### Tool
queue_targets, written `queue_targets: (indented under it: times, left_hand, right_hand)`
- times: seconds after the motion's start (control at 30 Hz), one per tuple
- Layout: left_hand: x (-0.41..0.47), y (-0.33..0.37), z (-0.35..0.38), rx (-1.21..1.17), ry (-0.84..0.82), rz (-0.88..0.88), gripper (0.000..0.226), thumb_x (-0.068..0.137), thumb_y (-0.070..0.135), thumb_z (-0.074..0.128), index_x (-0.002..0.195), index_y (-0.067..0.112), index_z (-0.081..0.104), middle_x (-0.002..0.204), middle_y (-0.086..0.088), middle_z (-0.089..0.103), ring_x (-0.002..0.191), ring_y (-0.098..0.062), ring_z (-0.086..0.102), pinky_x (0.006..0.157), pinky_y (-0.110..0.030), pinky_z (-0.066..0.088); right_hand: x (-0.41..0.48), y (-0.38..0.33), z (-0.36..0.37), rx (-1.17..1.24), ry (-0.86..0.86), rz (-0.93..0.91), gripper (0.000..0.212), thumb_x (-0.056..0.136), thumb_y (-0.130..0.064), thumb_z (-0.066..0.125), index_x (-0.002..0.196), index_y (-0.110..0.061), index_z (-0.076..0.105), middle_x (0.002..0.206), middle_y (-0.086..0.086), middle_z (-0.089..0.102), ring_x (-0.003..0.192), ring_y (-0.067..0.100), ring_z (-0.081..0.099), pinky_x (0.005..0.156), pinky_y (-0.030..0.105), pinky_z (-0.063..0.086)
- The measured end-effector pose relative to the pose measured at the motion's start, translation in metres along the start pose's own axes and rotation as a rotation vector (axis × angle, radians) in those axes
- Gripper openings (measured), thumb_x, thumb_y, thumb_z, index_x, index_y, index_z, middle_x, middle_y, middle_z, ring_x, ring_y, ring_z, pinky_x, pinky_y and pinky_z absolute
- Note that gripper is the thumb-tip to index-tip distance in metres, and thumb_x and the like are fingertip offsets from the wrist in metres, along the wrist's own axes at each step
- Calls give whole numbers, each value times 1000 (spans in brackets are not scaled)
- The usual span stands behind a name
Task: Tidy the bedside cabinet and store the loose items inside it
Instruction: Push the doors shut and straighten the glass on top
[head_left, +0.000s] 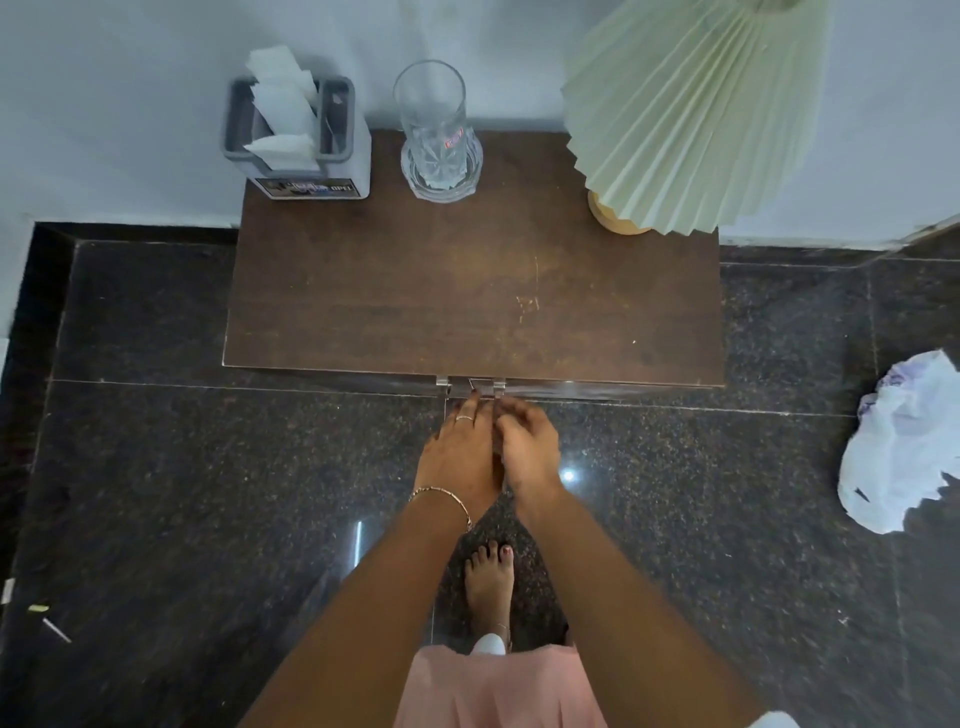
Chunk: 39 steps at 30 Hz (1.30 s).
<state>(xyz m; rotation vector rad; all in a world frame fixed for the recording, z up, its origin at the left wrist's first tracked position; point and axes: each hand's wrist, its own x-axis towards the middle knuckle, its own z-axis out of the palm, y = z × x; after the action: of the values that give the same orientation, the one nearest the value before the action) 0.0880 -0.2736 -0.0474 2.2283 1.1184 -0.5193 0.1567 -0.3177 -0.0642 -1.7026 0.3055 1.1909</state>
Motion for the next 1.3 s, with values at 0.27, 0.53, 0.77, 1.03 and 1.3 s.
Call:
queue_targets:
  times: [0.27,0.53,0.77,1.03,1.3]
  left_hand:
    - [-6,-22,-47,-141,123,-23,68,86,15,54,147,16,25,157,-2,23,142,-20,29,111,-37,34]
    - [60,-36,-113,-392,291,-150,49,82,17,59,127,4,46,128,-13,52,121,-30,48,102,-39,39]
    - [143,-35,-174,-778,267,-250,60,88,15,58,143,11,37,145,-9,44,131,-22,46,110,-38,37]
    - [206,-33,-196,-917,233,-311,59,89,16,56,144,13,35,145,-8,45,132,-23,45,110,-32,35]
    - [213,-26,-199,-949,291,-298,42,90,8,51,132,15,53,132,-5,58,122,-19,53,87,-17,34]
  right_hand:
    - [-19,-52,35,9,-4,-113,17,90,-3,58,105,-9,63,96,8,67,87,17,64,76,24,53]
    - [33,-123,83,-134,65,-304,14,87,-11,58,89,-25,61,98,1,67,93,16,62,96,39,48]
    - [78,-181,112,-465,206,-468,37,92,-19,54,128,-11,51,124,6,55,112,20,55,101,32,42]
    - [122,-206,134,-576,220,-510,43,93,-23,54,135,-20,47,126,6,54,112,18,55,101,33,43]
    - [126,-211,136,-603,251,-480,41,90,-16,55,131,-19,52,126,6,52,113,20,52,96,30,39]
